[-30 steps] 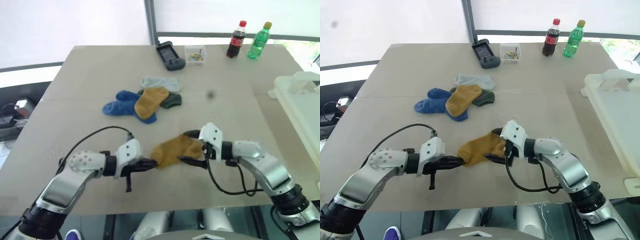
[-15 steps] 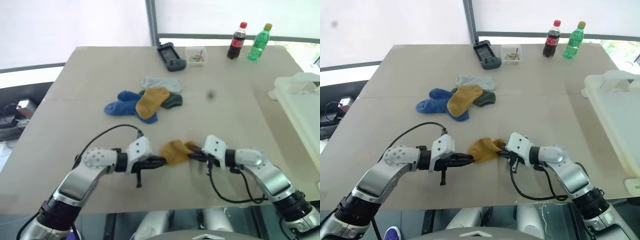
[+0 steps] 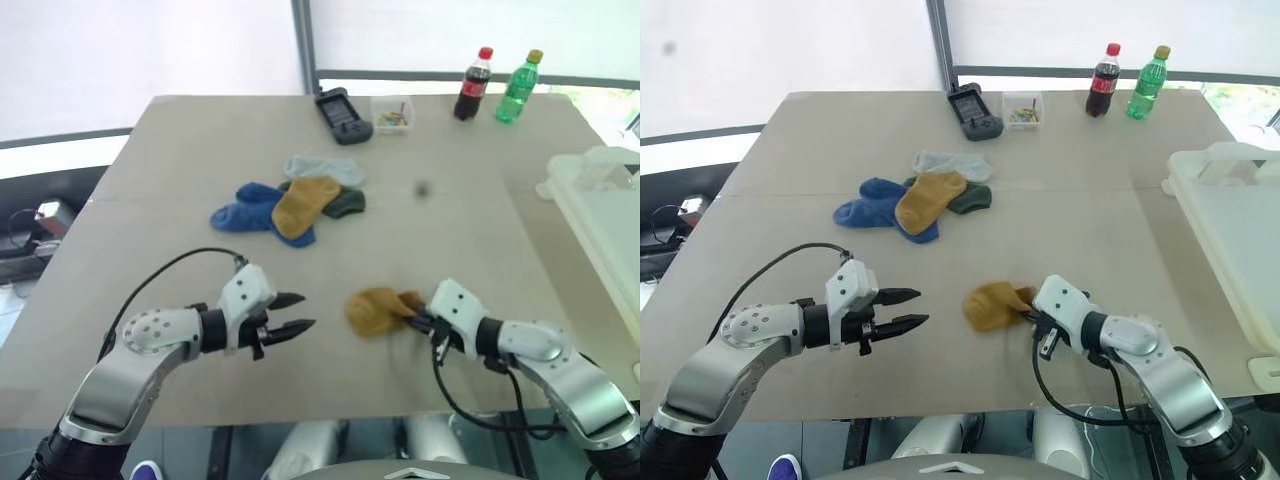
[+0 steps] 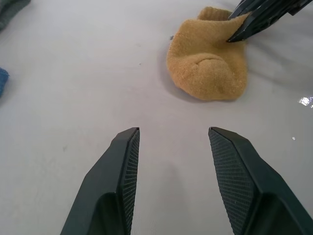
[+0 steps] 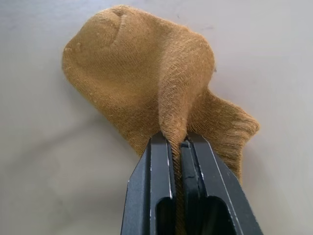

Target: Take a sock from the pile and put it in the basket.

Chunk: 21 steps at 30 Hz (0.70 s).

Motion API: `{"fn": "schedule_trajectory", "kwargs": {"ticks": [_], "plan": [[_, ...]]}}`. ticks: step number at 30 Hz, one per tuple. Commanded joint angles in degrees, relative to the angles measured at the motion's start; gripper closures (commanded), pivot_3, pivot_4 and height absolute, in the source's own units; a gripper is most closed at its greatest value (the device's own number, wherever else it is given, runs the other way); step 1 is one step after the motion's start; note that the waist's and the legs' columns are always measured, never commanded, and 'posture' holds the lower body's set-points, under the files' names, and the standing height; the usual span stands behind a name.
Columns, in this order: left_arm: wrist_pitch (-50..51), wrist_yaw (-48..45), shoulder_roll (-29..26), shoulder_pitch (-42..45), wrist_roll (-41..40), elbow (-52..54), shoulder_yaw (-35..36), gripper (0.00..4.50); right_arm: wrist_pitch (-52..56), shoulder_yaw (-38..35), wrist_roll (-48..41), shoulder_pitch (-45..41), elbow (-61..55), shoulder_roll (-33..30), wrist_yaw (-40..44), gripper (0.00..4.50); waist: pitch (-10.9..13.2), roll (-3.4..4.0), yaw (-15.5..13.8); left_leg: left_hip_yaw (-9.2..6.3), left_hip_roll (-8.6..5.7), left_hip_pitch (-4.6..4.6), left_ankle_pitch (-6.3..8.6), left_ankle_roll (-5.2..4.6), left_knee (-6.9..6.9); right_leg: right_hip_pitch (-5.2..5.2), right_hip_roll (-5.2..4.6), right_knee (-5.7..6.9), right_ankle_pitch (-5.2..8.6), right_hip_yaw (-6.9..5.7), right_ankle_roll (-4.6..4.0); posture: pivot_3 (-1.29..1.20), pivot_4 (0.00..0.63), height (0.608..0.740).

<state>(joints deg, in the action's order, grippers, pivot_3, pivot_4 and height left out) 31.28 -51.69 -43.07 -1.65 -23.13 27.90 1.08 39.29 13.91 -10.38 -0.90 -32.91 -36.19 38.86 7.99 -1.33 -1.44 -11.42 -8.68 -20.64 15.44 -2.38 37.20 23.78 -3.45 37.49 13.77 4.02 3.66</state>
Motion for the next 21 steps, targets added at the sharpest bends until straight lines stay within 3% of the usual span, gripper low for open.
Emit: {"fn": "schedule_trajectory", "kwargs": {"ticks": [1, 3, 12, 15, 21], "plan": [[1.6, 3.4, 3.0, 5.2, 1.6, 0.2, -4.7, 2.11, 1.5, -1.5, 0.1, -0.9, -2.0, -0.8, -0.9, 3.52, 0.0, 0.0, -0.4, -0.02, 0.0, -0.01, -0.01, 0.01, 0.02, 0.0, 0.0, -0.01, 0.0, -0.03, 0.0, 0.0, 0.15, 0.74], [2.0, 4.8, 4.8, 8.2, 3.8, -1.3, -8.2, 2.11, 3.5, -2.1, -0.6, -1.6, -2.8, -0.7, -1.4, 2.78, 0.0, 0.0, -0.5, -0.03, 0.0, -0.03, -0.04, 0.04, 0.02, 0.0, 0.0, -0.05, -0.01, -0.04, 0.02, 0.0, 0.15, 0.74], [0.7, 4.6, 9.7, 19.0, 11.6, -9.0, -21.4, 2.11, 8.3, -10.9, -8.4, -2.3, -5.7, -1.1, -0.6, 2.78, 0.1, 0.03, -0.8, -0.01, 0.01, -0.16, -0.04, 0.04, -0.01, 0.09, 0.01, -0.22, -0.03, 0.0, 0.03, 0.0, 0.15, 0.74], [-1.7, 3.2, 8.9, 20.6, 15.8, -11.2, -25.7, 2.11, 4.9, -9.4, -5.5, -2.8, -1.8, -1.6, -1.4, 2.78, 0.1, 0.03, -0.7, -0.01, 0.01, -0.15, -0.04, 0.04, -0.01, 0.08, 0.01, -0.22, -0.03, 0.0, 0.03, 0.0, 0.15, 0.74], [-8.6, -0.3, 4.5, 19.6, 20.2, -13.8, -27.2, 2.11, -2.7, -2.9, 1.6, -1.5, 6.5, -4.3, -0.8, 2.78, 0.0, 0.06, -0.6, 0.04, 0.02, -0.1, -0.05, 0.05, -0.02, 0.08, 0.02, -0.2, -0.03, 0.04, 0.04, 0.0, 0.15, 0.74]]}}
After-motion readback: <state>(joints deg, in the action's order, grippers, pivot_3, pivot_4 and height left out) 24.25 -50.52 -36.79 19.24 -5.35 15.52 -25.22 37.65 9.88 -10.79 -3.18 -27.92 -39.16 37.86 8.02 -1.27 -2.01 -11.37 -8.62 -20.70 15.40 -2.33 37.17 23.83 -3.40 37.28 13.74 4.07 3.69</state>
